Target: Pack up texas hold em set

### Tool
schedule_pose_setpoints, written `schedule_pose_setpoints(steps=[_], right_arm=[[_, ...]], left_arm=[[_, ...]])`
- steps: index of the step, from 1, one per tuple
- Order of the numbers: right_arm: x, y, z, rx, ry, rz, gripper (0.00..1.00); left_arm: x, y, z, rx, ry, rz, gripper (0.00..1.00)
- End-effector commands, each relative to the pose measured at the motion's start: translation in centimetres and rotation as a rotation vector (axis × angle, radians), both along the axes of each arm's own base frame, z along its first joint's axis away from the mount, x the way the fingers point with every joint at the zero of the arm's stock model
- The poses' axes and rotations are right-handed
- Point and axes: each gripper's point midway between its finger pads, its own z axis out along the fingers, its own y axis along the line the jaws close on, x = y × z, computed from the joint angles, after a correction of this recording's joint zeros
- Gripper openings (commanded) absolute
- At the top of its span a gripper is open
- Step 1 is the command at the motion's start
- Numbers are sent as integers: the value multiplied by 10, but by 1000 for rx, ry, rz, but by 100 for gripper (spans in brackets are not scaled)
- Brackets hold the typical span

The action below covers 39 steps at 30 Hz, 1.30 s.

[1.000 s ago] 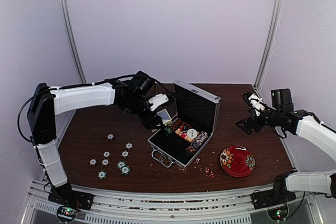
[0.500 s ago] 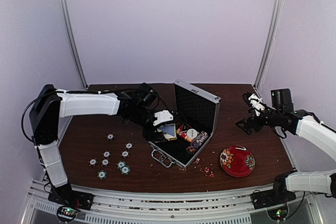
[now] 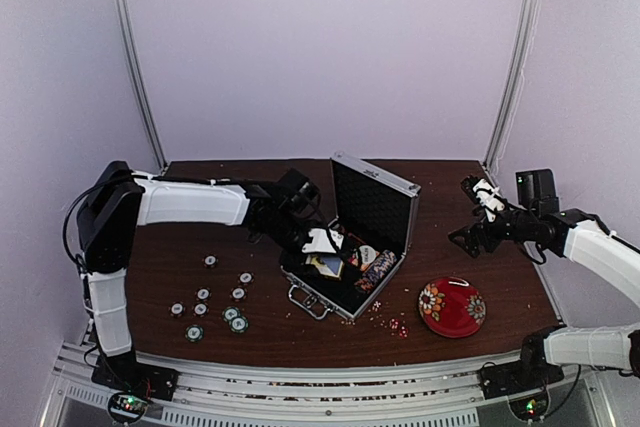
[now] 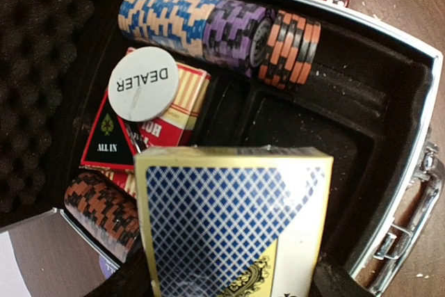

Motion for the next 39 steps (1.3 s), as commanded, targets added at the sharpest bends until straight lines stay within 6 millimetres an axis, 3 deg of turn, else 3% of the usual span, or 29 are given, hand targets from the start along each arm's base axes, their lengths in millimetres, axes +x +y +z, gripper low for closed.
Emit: schedule_pose_setpoints(steps=[1, 12, 16, 18, 19, 26, 30, 34, 37, 39], right_arm=[[-2, 0, 5, 1, -13, 7, 98], [-4, 0, 5, -1, -17, 12, 98], [-4, 0, 5, 0, -16, 12, 98], [-5, 0, 5, 1, -16, 14, 98], [-5, 1, 6, 1, -17, 15, 98], [-9, 2, 14, 5, -25, 25, 98], [-22, 9, 49, 9, -39, 97, 96], [-47, 22, 103, 6, -62, 237, 90], [-62, 42, 138, 55, -93, 348, 82], [-64, 58, 151, 84, -88, 420, 77]], left_arm=[[9, -20, 10, -5, -120, -94, 61], [-1, -15, -9, 97, -178, -153, 65], [-1, -17, -6, 97, -191, -150, 69], [1, -20, 1, 85, -199, -142, 74], [1, -21, 5, 77, -203, -142, 94], [-4, -20, 60, -30, -242, -112, 98], [-11, -13, 109, -154, -275, -44, 98], [-2, 7, 159, -356, -324, 212, 98], [25, 41, 180, -510, -360, 551, 98], [42, 66, 186, -554, -393, 717, 98]])
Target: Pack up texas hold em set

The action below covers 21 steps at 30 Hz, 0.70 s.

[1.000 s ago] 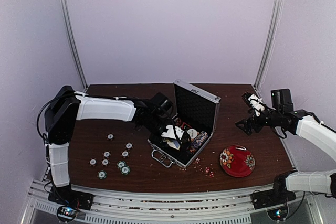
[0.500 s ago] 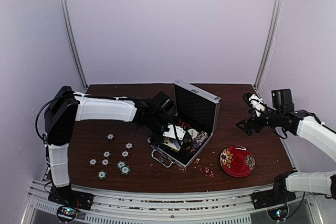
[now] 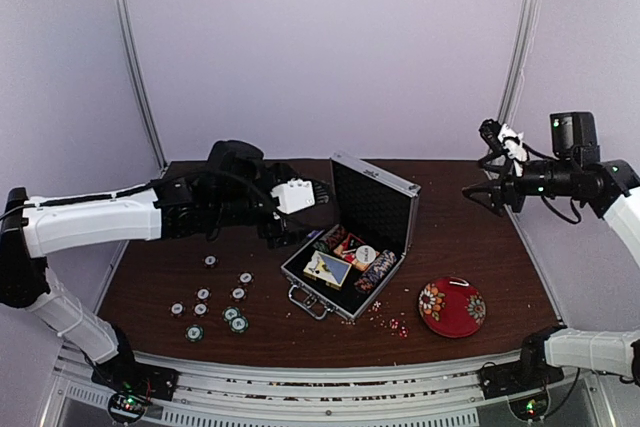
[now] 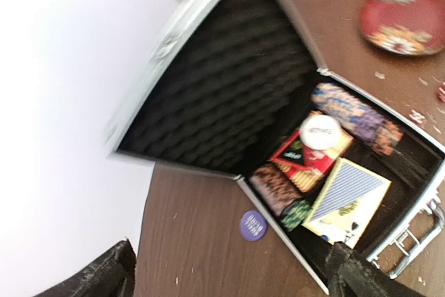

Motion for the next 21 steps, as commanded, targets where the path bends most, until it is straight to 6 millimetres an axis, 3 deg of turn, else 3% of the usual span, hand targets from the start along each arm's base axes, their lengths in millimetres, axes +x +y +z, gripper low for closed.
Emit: schedule_pose_setpoints(steps=[1, 4, 6, 11, 16, 21], right_arm=[[-30, 40, 13, 37, 80, 226, 74], [-27, 77, 11, -1, 75, 321, 68], [-28, 106, 2, -46, 87, 390, 61], [-17, 176, -30, -166, 110, 442, 47], [9, 221, -85, -302, 138, 337, 29], [38, 237, -134, -396, 225, 247, 15]], left_arm=[[54, 45, 23, -305, 18, 450, 98], [87, 78, 20, -402, 207, 640, 92], [110, 108, 7, -465, 368, 741, 88], [126, 150, -28, -544, 538, 848, 82], [135, 164, -38, -584, 616, 862, 72], [138, 169, -35, -611, 633, 856, 70]])
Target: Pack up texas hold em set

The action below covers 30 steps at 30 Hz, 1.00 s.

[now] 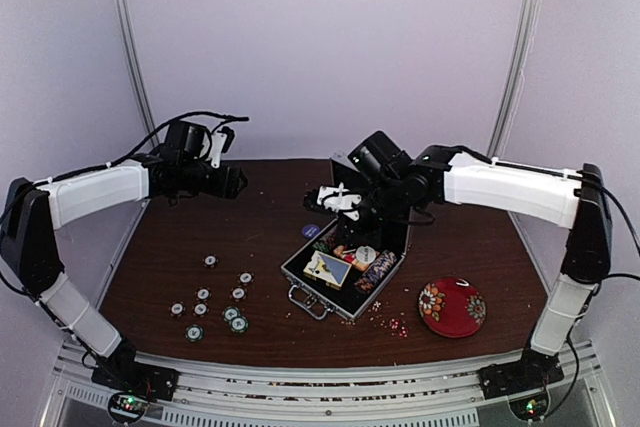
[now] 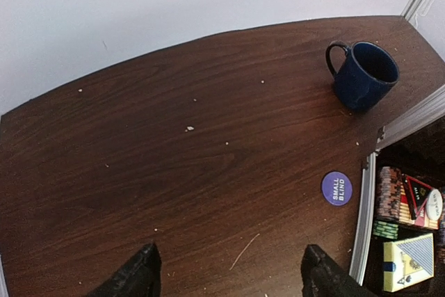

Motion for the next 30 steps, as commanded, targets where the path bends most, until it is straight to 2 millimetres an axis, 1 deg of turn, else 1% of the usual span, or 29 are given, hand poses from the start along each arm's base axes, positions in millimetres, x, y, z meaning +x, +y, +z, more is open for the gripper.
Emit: schedule_pose_setpoints(steps=[1, 4, 6, 7, 9, 11, 13, 18, 21, 22, 30], right_arm=[[43, 2, -18, -82, -60, -166, 15], [58, 2, -38, -134, -78, -211, 15], [65, 2, -51, -176, -83, -234, 15], [68, 1, -58, -201, -84, -242, 15], [74, 0, -68, -228, -87, -257, 14], [76, 1, -76, -242, -85, -261, 14], [77, 4, -81, -244, -77, -255, 14], [78, 4, -100, -284, -59, -253, 13], [75, 3, -108, -299, -43, -243, 12], [74, 2, -110, -305, -41, -241, 13], [71, -4, -125, -346, -36, -240, 12]], left_arm=[[0, -5, 6, -87, 17, -17, 70], [-3, -9, 6, -103, 27, -42, 69], [-7, -16, 3, -116, 44, -88, 63], [-9, -20, -1, -120, 60, -109, 60], [-11, -26, -8, -129, 100, -143, 53], [-14, -34, -14, -144, 136, -182, 42], [-17, -40, -17, -163, 155, -213, 29], [-20, -46, -24, -188, 191, -239, 15], [-23, -50, -31, -202, 222, -258, 3], [-23, -51, -34, -206, 234, -263, 0], [-29, -59, -45, -212, 281, -288, 0]])
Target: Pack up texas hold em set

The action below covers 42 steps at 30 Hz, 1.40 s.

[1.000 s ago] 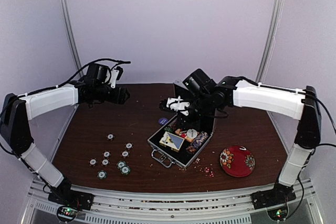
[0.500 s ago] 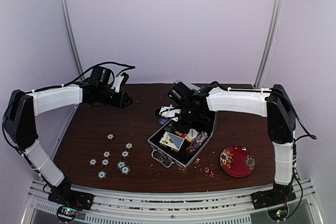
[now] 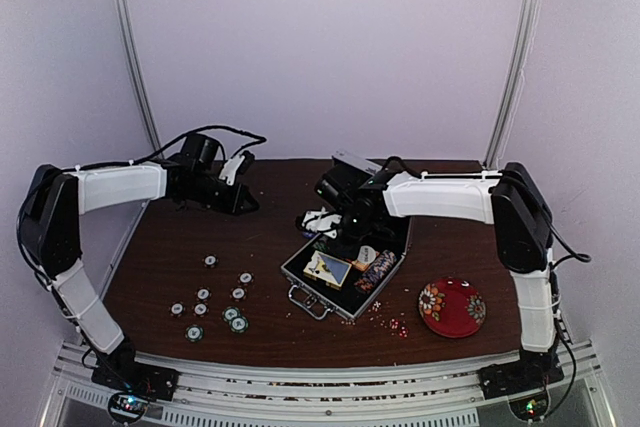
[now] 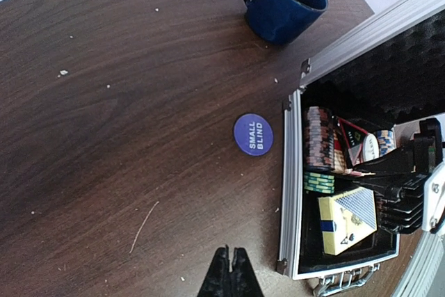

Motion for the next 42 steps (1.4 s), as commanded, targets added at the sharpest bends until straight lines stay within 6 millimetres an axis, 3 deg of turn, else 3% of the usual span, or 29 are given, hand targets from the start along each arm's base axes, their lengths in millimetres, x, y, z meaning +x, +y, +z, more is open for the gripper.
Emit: schedule_pose_setpoints(steps=[1, 12, 17, 23, 26, 30, 36, 42], right_arm=[[-3, -6, -12, -45, 6, -4, 12], [-43, -3, -14, -79, 94, 127, 11], [-43, -6, -5, -89, 78, 113, 10], [-30, -11, 27, -58, -22, 49, 12], [-33, -11, 45, -15, -37, 55, 13], [-52, -8, 66, 67, 6, 112, 14], [-110, -2, 102, 167, 185, 285, 18], [-109, -11, 120, 192, 89, 273, 18]], left_arm=[[1, -10, 7, -29, 0, -32, 0], [-13, -26, -12, -1, 64, -112, 0], [-30, -45, -29, 26, 113, -201, 0], [-52, -72, -43, 47, 129, -293, 0], [-62, -84, -48, 44, 140, -337, 0], [-73, -95, -59, 53, 163, -372, 0], [-83, -106, -79, 91, 193, -390, 0], [-96, -125, -90, 101, 195, -435, 0]])
